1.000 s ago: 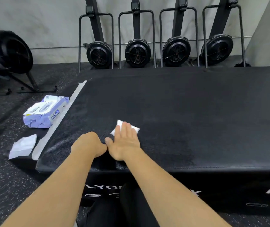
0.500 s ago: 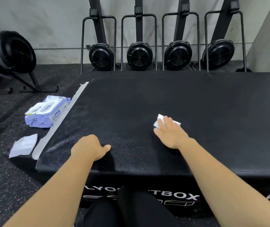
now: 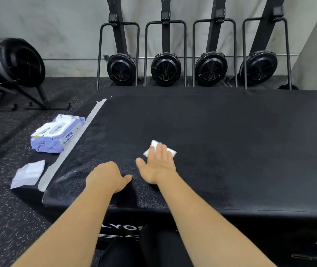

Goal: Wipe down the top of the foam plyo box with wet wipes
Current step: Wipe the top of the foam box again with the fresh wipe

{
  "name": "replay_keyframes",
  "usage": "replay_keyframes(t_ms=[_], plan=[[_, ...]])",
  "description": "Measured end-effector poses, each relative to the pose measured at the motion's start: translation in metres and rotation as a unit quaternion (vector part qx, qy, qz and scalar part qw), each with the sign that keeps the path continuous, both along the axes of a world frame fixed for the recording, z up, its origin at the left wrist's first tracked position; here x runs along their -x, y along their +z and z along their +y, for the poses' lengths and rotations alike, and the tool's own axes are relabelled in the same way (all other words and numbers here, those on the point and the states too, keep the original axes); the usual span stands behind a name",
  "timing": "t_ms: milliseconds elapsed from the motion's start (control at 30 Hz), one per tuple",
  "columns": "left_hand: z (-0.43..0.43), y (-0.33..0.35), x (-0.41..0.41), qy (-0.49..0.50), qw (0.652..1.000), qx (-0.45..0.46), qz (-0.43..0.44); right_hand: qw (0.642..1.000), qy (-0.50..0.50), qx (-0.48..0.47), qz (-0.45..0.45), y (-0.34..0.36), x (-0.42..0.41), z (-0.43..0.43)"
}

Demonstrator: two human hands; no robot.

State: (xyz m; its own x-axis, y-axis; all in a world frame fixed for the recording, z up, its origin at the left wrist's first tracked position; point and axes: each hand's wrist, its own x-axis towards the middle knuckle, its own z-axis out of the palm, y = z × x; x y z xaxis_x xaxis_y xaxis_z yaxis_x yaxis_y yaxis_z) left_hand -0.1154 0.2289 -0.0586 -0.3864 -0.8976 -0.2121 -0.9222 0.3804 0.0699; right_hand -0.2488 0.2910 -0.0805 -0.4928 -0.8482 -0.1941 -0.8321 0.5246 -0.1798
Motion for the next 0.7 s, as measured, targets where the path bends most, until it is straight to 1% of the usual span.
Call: replay_keyframes(t_ms=[67,133,200,267,333,400,567,700], plan=[[-0.001,0.0,0.0,-0.004,1.0,-0.001,0.0,0.998,0.057,0.003,-0.019,0.002,-0.015,-0.013],[-0.002,0.001,0.001,-0.002,1.0,-0.005,-0.005,0.994,0.098,-0.017,-0.054,0.005,-0.017,-0.019],[-0.003,0.002,0.002,0.0,1.0,-0.005,-0.013,0.989,0.126,-0.015,-0.07,0.008,-0.008,-0.019],[-0.002,0.002,0.002,0.003,1.0,-0.008,-0.012,0.988,0.137,0.011,-0.069,0.012,0.009,-0.013],[-0.002,0.002,0.001,0.006,1.0,-0.015,-0.005,0.991,0.119,0.036,-0.051,0.012,0.032,-0.003],[-0.002,0.002,0.0,0.006,1.0,-0.021,-0.007,0.995,0.084,0.041,-0.034,0.011,0.06,0.011],[-0.001,0.004,0.0,-0.003,1.0,-0.021,-0.018,1.0,0.001,0.012,-0.026,0.007,0.127,0.051],[0.001,0.007,0.002,-0.006,1.0,-0.018,-0.022,0.998,-0.049,-0.028,-0.025,0.007,0.144,0.06]])
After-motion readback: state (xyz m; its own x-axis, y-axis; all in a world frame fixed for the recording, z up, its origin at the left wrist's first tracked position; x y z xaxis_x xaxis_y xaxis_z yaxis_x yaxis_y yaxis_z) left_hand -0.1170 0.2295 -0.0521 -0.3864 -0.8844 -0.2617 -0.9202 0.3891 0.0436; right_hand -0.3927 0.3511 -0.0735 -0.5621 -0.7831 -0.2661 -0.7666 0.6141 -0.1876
